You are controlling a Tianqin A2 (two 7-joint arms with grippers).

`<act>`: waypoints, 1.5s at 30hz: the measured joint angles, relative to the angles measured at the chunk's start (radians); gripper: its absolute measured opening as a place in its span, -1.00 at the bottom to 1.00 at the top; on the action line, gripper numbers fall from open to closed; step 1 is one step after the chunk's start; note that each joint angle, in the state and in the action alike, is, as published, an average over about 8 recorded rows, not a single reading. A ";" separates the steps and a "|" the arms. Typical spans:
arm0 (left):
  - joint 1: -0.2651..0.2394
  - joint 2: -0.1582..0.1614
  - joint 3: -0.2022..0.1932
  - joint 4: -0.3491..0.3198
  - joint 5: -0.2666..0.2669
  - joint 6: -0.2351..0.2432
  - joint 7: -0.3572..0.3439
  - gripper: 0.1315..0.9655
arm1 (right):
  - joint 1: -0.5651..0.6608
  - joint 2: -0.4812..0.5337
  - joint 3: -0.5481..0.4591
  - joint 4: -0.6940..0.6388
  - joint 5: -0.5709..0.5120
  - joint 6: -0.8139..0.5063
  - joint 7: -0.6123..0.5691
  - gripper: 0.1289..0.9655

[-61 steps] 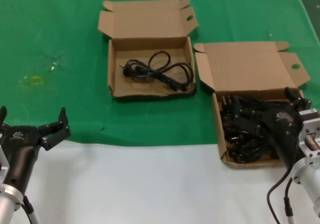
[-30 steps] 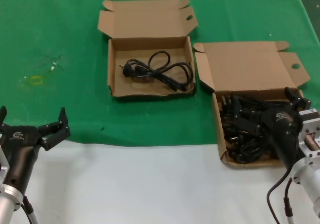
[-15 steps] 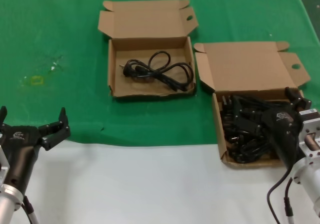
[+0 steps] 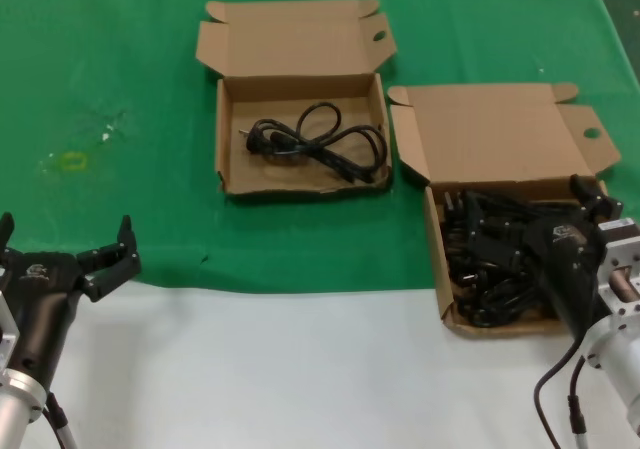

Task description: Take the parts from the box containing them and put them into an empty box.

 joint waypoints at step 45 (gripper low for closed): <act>0.000 0.000 0.000 0.000 0.000 0.000 0.000 1.00 | 0.000 0.000 0.000 0.000 0.000 0.000 0.000 1.00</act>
